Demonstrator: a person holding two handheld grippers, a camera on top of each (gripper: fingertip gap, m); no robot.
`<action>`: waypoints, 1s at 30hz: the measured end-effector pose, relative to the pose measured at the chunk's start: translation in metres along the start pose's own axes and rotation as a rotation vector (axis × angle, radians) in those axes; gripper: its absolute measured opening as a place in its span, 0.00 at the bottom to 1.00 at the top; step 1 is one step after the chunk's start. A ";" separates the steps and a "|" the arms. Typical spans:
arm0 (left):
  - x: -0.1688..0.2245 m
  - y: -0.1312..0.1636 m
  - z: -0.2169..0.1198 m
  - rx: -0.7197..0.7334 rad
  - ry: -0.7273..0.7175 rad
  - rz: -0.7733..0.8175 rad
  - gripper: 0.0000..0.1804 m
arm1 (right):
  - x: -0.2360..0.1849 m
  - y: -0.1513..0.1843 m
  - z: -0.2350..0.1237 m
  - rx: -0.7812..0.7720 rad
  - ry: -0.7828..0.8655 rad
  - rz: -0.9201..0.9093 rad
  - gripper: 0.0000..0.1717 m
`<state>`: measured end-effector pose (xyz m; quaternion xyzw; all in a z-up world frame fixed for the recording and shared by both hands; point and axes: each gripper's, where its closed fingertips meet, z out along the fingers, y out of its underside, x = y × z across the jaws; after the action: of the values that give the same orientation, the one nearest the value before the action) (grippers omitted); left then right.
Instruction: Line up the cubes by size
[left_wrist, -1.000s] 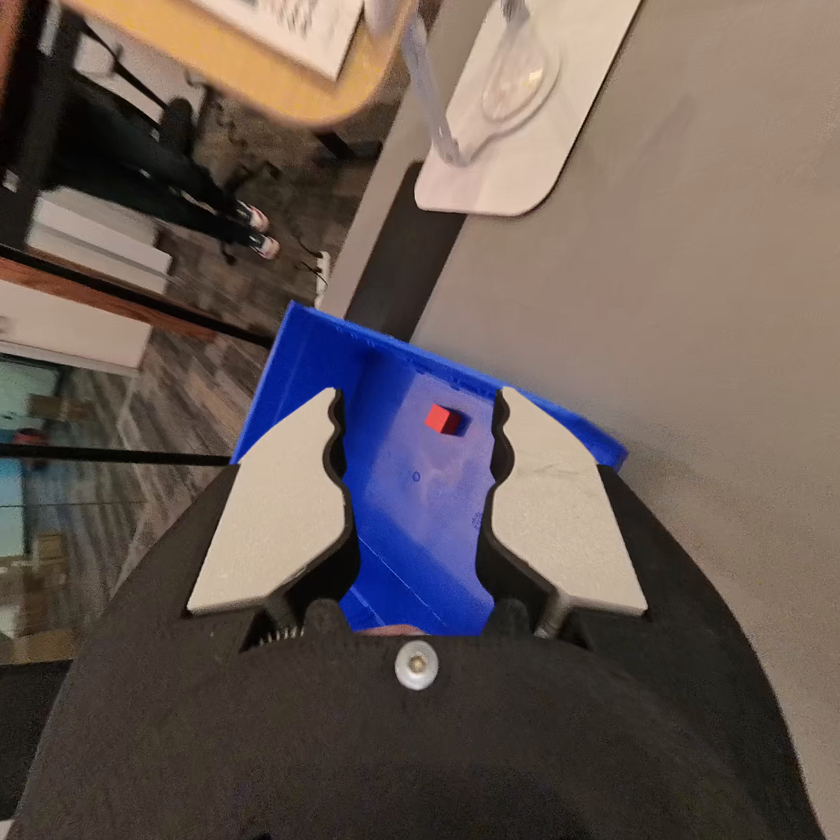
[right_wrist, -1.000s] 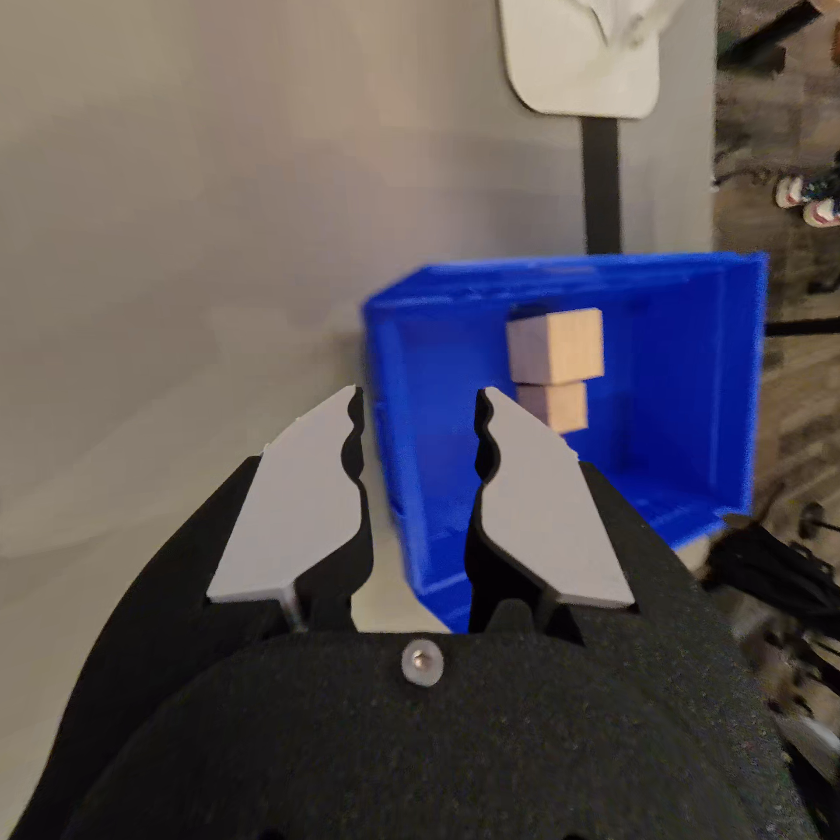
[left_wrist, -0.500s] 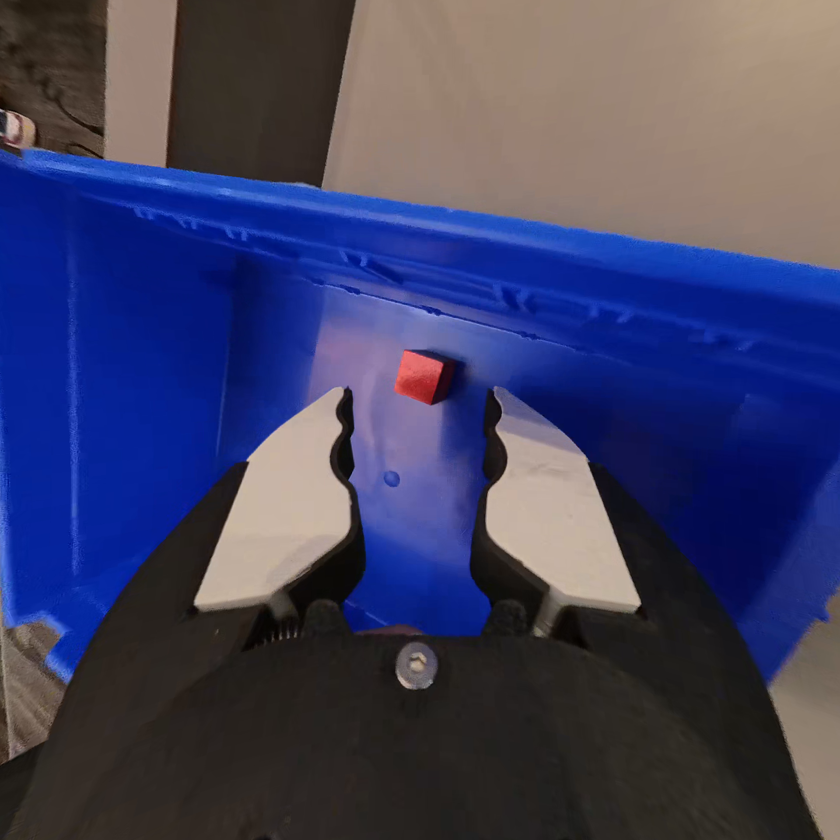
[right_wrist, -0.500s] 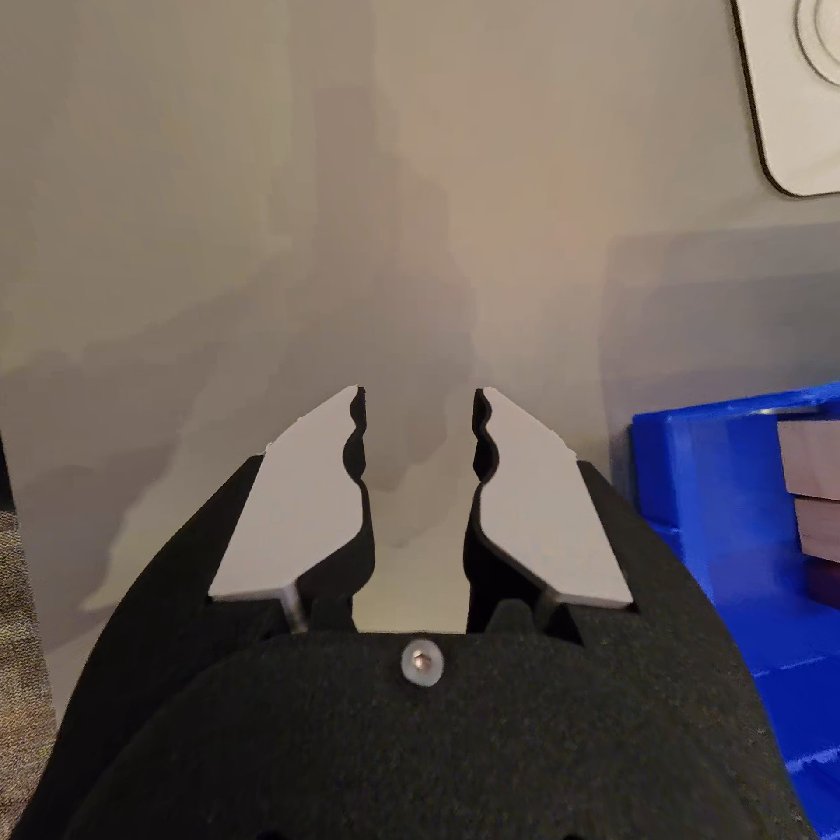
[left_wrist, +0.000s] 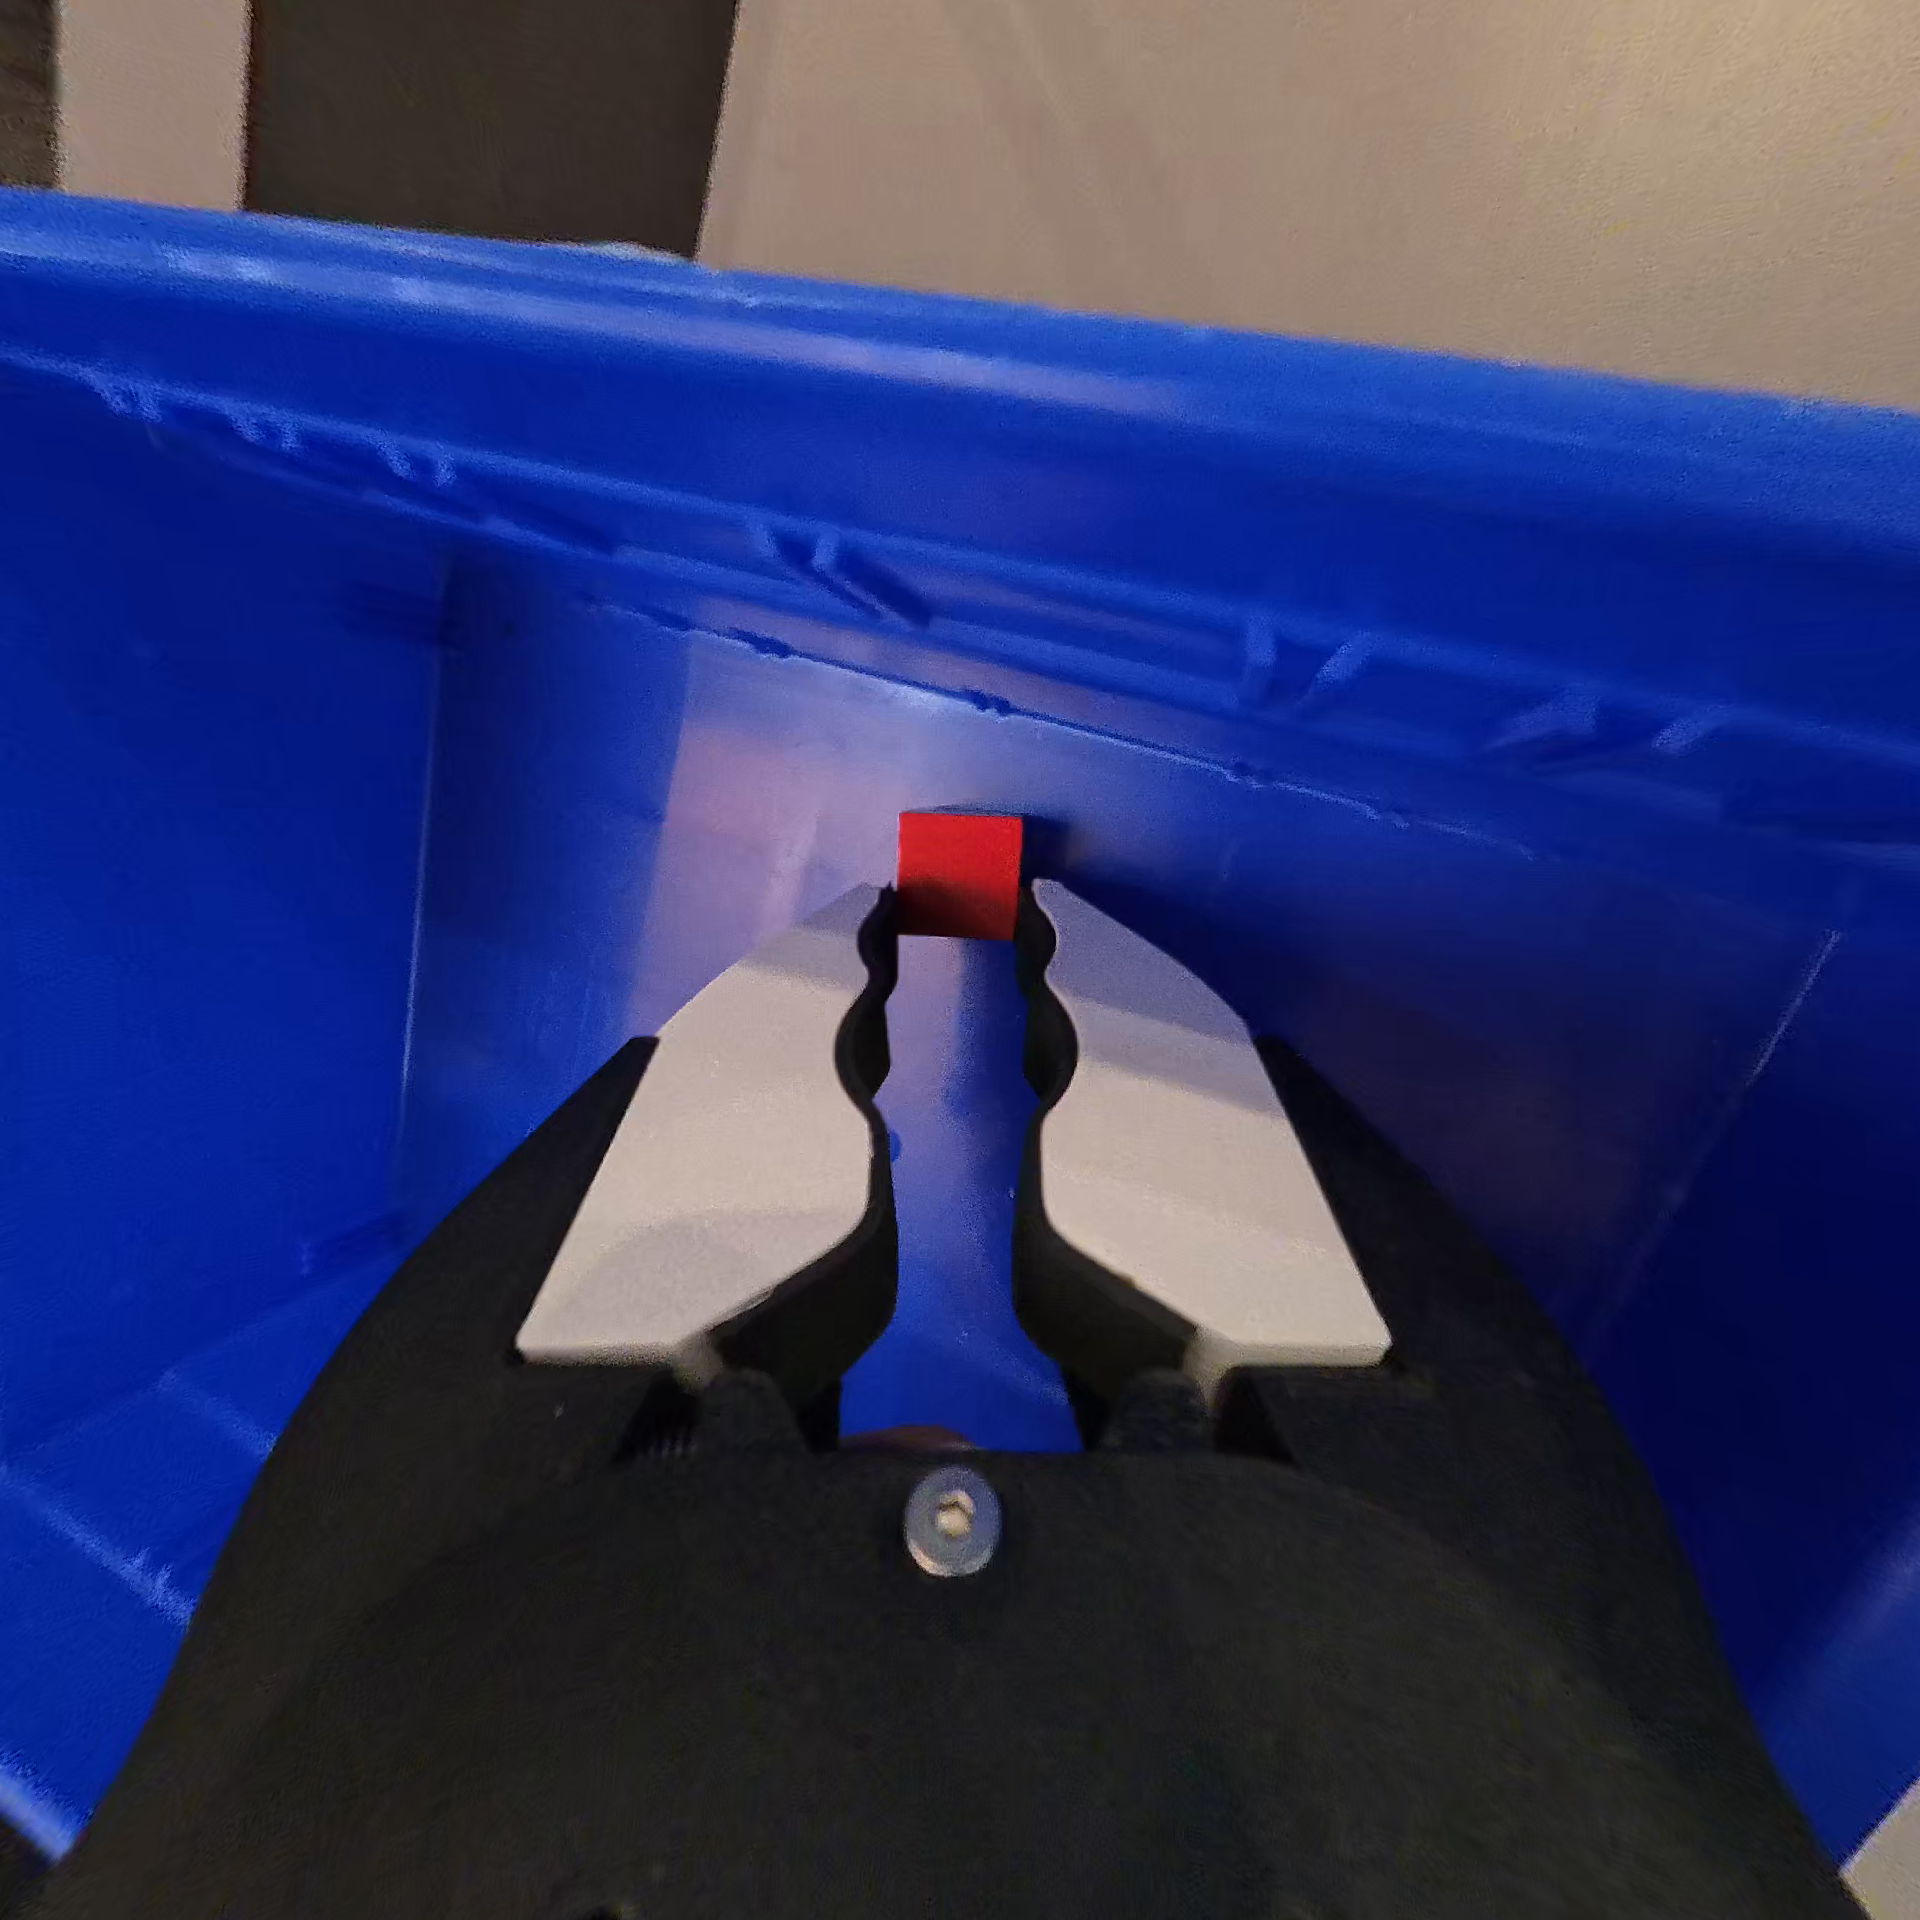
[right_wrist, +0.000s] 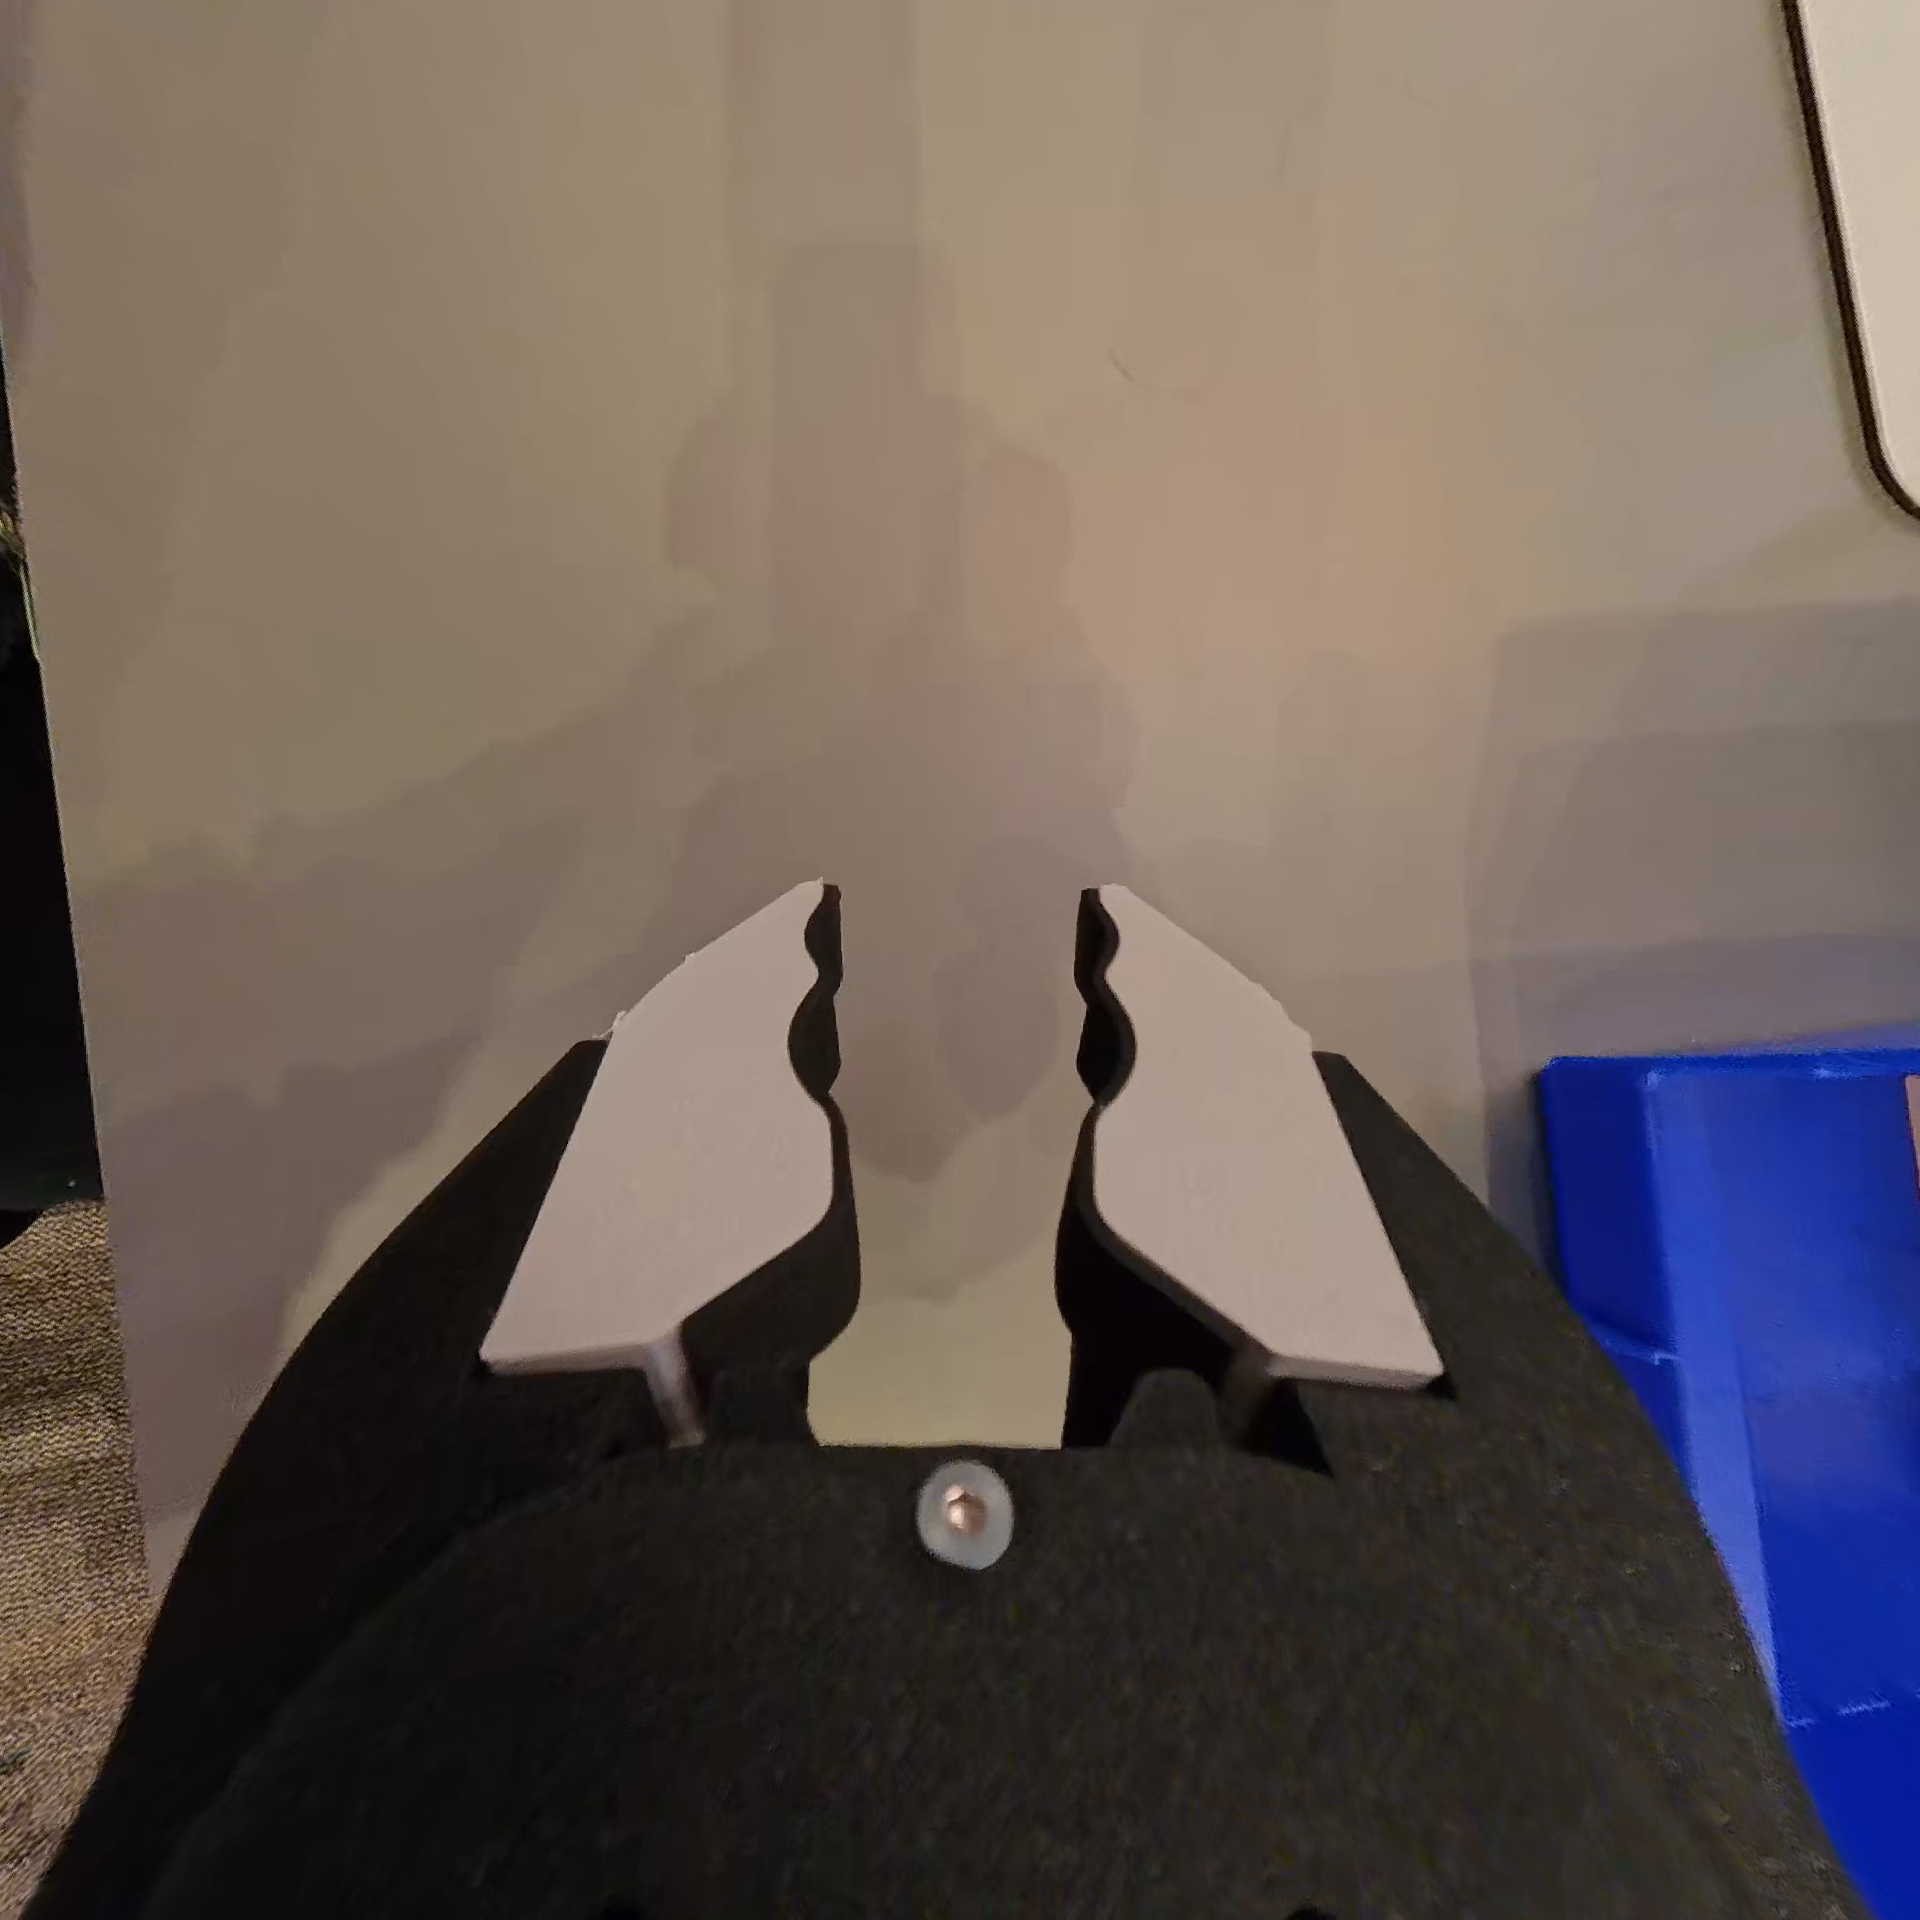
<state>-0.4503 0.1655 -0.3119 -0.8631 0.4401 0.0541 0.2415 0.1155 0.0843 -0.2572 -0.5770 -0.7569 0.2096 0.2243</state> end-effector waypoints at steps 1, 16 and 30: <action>-0.001 0.001 -0.003 0.002 -0.016 -0.007 0.12 | 0.000 -0.002 0.001 0.007 -0.001 -0.001 0.25; 0.066 -0.113 -0.187 0.554 -0.539 0.043 0.11 | 0.001 -0.153 0.015 0.610 -0.209 0.256 0.25; 0.251 -0.302 -0.237 1.072 -0.386 0.409 0.11 | -0.002 -0.253 -0.018 1.108 -0.835 0.479 0.26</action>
<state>-0.0891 0.0213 -0.0688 -0.4936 0.5113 0.0259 0.7030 -0.0705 0.0207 -0.0973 -0.4005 -0.4154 0.8072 0.1242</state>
